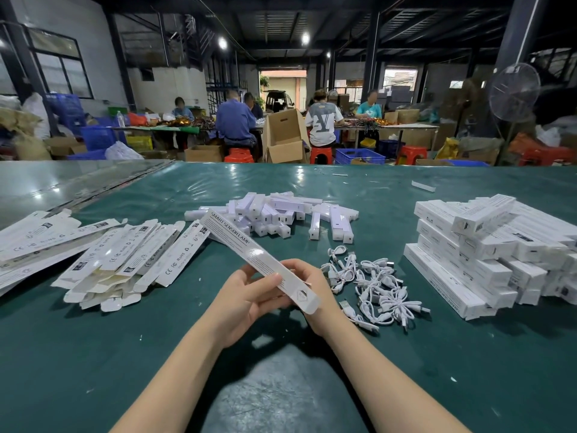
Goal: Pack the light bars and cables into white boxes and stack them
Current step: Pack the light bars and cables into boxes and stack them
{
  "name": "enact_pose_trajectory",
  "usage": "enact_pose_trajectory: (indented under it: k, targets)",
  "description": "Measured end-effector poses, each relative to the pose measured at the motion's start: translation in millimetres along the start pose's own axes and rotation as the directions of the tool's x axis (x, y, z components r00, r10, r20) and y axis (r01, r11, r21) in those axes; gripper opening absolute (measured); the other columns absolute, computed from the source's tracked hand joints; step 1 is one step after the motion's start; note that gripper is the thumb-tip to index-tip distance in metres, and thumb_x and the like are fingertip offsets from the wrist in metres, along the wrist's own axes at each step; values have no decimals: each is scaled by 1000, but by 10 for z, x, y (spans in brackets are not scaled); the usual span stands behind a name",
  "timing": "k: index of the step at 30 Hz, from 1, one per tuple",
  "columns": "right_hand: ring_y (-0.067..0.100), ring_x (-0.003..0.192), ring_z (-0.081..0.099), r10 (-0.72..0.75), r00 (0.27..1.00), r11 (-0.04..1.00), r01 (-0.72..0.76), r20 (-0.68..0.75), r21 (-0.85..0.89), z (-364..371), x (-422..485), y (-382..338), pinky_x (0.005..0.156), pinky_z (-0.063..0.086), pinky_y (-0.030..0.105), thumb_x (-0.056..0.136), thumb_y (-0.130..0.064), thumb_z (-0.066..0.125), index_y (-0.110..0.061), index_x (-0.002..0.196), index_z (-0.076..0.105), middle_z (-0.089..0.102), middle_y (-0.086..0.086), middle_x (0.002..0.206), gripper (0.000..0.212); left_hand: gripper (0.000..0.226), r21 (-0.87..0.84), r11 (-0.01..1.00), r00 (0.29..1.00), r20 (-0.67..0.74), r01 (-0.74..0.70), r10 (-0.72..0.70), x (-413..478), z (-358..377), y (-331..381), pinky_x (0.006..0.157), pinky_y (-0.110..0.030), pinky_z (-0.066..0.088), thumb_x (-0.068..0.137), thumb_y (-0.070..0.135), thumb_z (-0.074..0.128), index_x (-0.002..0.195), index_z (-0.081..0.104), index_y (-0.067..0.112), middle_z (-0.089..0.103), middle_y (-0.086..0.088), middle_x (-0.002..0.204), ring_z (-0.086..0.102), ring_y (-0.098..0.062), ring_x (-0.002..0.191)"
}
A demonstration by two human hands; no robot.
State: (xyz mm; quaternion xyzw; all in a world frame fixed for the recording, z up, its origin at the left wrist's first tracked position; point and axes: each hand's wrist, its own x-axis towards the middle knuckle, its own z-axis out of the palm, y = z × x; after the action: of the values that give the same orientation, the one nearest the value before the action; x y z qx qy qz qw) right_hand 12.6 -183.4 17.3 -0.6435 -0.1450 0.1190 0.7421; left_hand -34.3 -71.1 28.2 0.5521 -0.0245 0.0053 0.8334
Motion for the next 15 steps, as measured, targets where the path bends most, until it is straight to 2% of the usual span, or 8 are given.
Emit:
enact_pose_trajectory:
  k: [2, 3, 4, 6, 8, 9, 11, 15]
  targets:
    - [12, 50, 49, -23, 999, 995, 20, -33, -94, 11, -2, 17, 42, 38, 19, 89, 4, 47, 8, 100, 61, 53, 6, 65, 18, 42, -81, 997, 1000, -18, -14, 13, 7, -17, -10, 70, -34, 59, 74, 4, 58, 114, 48, -6, 69, -25, 99, 70, -31, 86]
    - [15, 54, 49, -86, 994, 966, 68, -61, -250, -7, 4, 36, 45, 38, 22, 88, 1, 50, 4, 95, 62, 52, 4, 66, 14, 38, -134, 991, 999, -49, -27, 21, 24, -23, -18, 68, -33, 59, 75, 4, 57, 111, 49, -5, 70, -23, 96, 70, -29, 84]
    - [18, 62, 49, -190, 978, 854, 120, -89, -505, -37, 2, 50, 52, 37, 26, 87, -5, 53, -1, 90, 63, 53, 2, 69, 11, 30, -178, 983, 995, -93, -39, 23, 43, -28, -21, 67, -32, 59, 79, 3, 55, 108, 51, -4, 70, -22, 94, 71, -27, 83]
    - [25, 78, 51, -468, 878, 396, 110, -98, -912, -104, -8, 63, 67, 36, 32, 83, -12, 58, -8, 87, 64, 56, 5, 82, 9, 13, -261, 963, 982, -190, -59, 8, 84, -58, -11, 66, -31, 59, 90, 1, 47, 100, 54, -4, 70, -18, 87, 71, -23, 77]
    - [31, 83, 56, -654, 752, 180, 51, -81, -982, -181, -2, 49, 73, 39, 37, 70, -3, 65, -7, 86, 67, 61, 12, 90, 17, 16, -401, 912, 967, -254, -84, -22, 103, -106, 17, 62, -34, 59, 94, 3, 44, 87, 56, -3, 70, -15, 73, 71, -22, 66]
    - [32, 90, 55, -653, 750, 139, -21, -108, -990, -209, 9, 34, 76, 38, 38, 67, 0, 64, -8, 91, 67, 61, 12, 99, 25, 19, -469, 878, 963, -266, -93, -40, 104, -124, 37, 61, -36, 59, 95, 5, 44, 83, 56, -2, 70, -15, 70, 70, -23, 63]
    - [28, 110, 44, -494, 844, 95, -185, -208, -978, -272, 33, 37, 84, 29, 36, 77, -4, 52, -15, 108, 58, 53, 7, 120, 33, 21, -554, 828, 960, -269, -87, -79, 83, -123, 69, 58, -39, 58, 95, 8, 45, 82, 56, -2, 70, -17, 68, 70, -25, 60]
    - [25, 113, 39, -391, 892, 18, -239, -227, -971, -349, 70, 77, 78, 22, 34, 85, -6, 41, -20, 109, 53, 59, 1, 116, 31, 22, -611, 788, 957, -264, -73, -117, 64, -94, 75, 55, -39, 57, 96, 10, 44, 81, 56, -2, 69, -18, 67, 70, -25, 58]
